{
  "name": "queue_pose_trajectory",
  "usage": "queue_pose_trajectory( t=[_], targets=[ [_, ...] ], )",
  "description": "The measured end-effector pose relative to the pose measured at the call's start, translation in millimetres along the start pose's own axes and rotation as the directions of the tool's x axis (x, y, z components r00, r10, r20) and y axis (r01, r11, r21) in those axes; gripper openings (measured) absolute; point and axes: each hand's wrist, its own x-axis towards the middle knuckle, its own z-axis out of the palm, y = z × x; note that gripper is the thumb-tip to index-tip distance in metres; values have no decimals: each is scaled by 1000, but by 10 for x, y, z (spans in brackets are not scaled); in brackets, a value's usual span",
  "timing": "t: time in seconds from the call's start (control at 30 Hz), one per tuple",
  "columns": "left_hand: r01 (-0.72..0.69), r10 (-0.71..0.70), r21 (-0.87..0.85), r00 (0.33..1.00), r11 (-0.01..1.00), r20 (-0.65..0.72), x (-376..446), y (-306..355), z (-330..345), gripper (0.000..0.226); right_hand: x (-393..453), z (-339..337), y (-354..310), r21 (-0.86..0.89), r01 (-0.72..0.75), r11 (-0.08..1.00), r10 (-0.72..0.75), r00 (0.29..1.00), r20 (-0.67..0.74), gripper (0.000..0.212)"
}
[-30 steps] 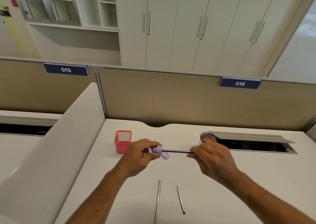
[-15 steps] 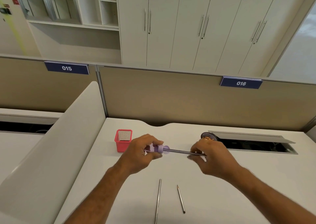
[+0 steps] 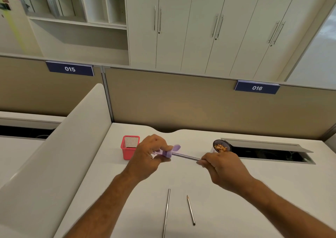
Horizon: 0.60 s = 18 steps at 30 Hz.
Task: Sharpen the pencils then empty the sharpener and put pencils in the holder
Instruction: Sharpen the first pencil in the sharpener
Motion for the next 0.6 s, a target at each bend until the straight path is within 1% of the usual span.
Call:
queue_pose_trajectory(
  t=[0.07,0.13,0.2,0.27,0.33,0.4,0.47,0.53,0.6],
  targets=[
    [-27,28,5,999,1000,-30,6,-6,6,13,16,3,16,43,-47,998,43,996,78,50],
    [-6,6,-10,1000,1000,-5,-6,-16,6,18,35,-21,23,47,-41,998,36,994,101,50],
    [54,-53,-25,997,998,51,-28,-23,8,25,48,-80,30,24,10,1000,-11,999,34,39],
    [110,-107,-21,991,994,83,-47,-29,13,28,48,-115,59,-43,114,992,-117,991,-68,30],
    [147,-142,-45,985,988,99,-65,-20,20,23,30,-85,84,-146,238,960,-259,954,-149,22],
    [170,-160,-72,979,983,127,-78,-1,32,19,19,-46,100,-209,277,938,-320,923,-213,19],
    [175,-165,-74,978,982,126,-81,8,48,18,16,-14,101,-214,258,942,-305,924,-230,20],
    [149,-143,-67,986,987,86,-75,9,60,21,19,-7,81,-197,223,955,-261,944,-200,24],
    [92,-88,-78,995,993,44,-61,-6,71,22,34,-14,58,-152,175,973,-199,968,-155,31]
  ],
)
